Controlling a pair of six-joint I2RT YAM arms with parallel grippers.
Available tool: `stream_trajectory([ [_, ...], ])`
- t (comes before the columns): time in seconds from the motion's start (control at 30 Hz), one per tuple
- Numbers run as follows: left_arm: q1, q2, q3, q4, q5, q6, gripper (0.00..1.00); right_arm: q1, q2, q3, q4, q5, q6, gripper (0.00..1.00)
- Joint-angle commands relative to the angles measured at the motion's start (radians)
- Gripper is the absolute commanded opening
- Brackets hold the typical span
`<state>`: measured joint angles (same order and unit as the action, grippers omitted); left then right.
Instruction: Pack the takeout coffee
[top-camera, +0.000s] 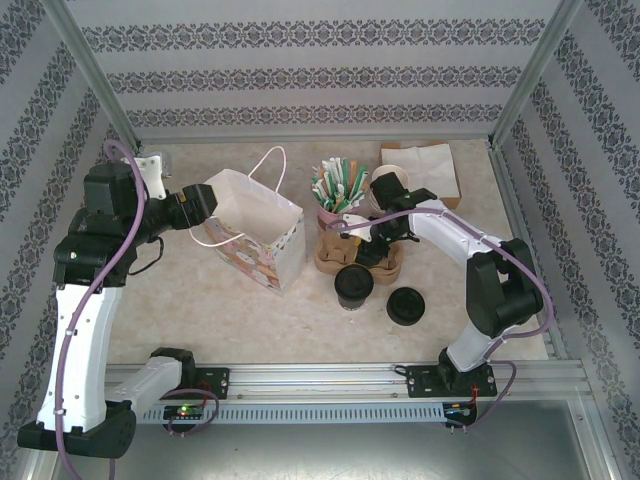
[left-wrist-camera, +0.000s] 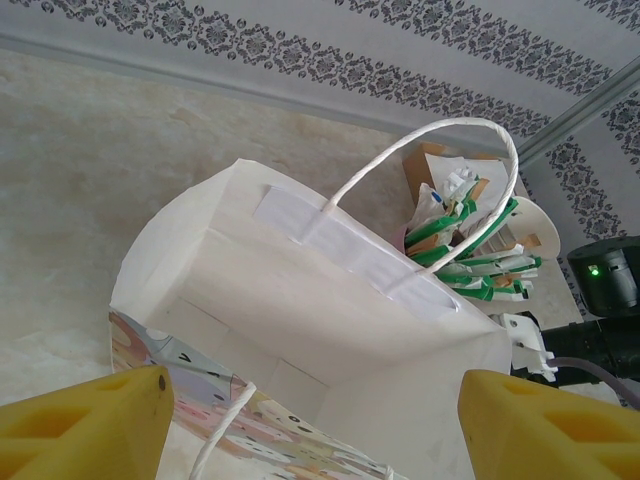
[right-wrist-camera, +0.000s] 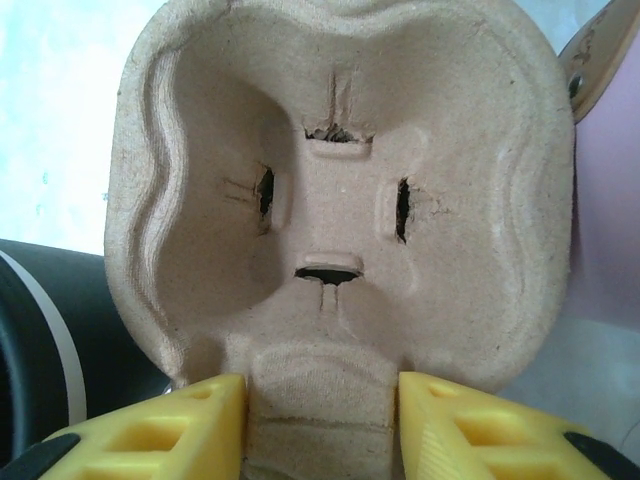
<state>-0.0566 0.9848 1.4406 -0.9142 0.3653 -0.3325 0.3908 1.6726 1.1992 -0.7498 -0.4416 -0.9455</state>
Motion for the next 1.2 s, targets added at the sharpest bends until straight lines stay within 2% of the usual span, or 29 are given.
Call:
stream_trajectory([
  [0.0,0.014,-0.016,0.014,-0.008,0.002,0.003,0.76,0.011,0.0,-0.035,-0.015,0.032,0.004,0.41],
  [0.17,0.014,-0.015,0.014,-0.003,0.001,0.002,0.76,0.012,-0.028,-0.043,-0.003,0.066,0.011,0.36],
  [0.53,0.014,-0.013,0.026,0.005,0.007,0.0,0.76,0.008,-0.159,-0.049,0.002,0.086,0.03,0.36],
  [0.83,0.014,-0.008,0.035,0.002,0.007,0.006,0.76,-0.006,-0.183,-0.027,-0.028,0.103,0.081,0.38],
  [1.17,0.014,0.091,0.173,-0.044,-0.016,0.065,0.76,-0.01,-0.271,-0.036,-0.07,0.184,0.147,0.39],
])
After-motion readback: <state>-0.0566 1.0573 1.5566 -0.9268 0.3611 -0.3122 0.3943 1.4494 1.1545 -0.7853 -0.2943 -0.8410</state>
